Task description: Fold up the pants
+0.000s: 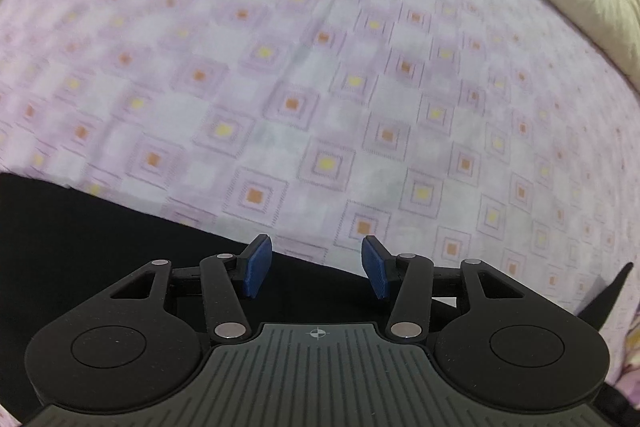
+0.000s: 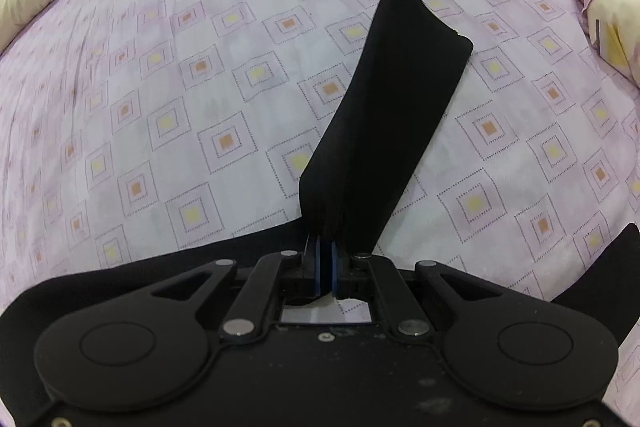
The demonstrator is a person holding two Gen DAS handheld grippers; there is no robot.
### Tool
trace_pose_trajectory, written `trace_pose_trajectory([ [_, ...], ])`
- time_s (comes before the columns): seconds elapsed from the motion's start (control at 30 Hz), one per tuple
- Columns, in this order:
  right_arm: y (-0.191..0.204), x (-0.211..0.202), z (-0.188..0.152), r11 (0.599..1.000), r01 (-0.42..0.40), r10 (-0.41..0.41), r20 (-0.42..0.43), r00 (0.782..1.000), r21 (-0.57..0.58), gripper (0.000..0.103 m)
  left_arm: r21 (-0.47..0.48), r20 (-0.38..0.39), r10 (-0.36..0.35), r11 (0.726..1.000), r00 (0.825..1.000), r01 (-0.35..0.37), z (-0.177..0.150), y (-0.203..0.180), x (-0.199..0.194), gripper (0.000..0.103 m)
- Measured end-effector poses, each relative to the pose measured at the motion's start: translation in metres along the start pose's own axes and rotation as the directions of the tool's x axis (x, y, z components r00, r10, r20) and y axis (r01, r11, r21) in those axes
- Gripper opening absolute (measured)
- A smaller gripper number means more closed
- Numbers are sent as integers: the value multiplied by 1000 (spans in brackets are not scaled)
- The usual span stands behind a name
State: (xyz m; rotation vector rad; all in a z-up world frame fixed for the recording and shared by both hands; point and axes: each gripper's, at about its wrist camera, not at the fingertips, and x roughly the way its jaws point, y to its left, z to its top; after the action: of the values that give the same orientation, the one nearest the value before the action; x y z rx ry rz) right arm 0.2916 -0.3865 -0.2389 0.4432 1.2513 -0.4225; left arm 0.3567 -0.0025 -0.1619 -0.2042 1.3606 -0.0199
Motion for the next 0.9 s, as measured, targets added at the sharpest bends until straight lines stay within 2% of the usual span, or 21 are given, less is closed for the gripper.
trace_pose_trajectory([
  [0.1,2,0,3,1000,1,-1,5,1000,-12,5,-46,-59,-6,999,998,4,4,4,15,49],
  [0.33,2,6,6,1000,-25,25,3,1000,-7,7,-114,-168,26,992,985,-46,14,7,45,49],
  [0.53,1,8,6,999,-33,33,3,999,-6,7,-31,-223,107,993,969,-116,15,-11,68,50],
  [0.57,1,8,6,999,-34,34,4,999,-7,7,-9,-226,127,991,966,-132,15,-16,69,46],
  [0.6,1,8,6,999,-35,35,6,999,-7,7,-1,-217,138,990,966,-142,14,-18,69,36],
  [0.63,1,8,6,999,-35,35,7,999,-7,7,-1,-194,157,987,968,-160,13,-19,66,12],
  [0.67,1,7,6,999,-36,36,9,999,-7,7,-3,-179,162,986,970,-166,12,-19,65,6],
  [0.8,-1,-3,6,999,-47,47,25,999,-4,7,-17,-73,116,993,991,-118,-10,-11,35,2],
  [0.9,-6,-22,2,998,-59,59,52,997,1,7,21,20,115,993,993,-116,-39,-11,-2,2],
])
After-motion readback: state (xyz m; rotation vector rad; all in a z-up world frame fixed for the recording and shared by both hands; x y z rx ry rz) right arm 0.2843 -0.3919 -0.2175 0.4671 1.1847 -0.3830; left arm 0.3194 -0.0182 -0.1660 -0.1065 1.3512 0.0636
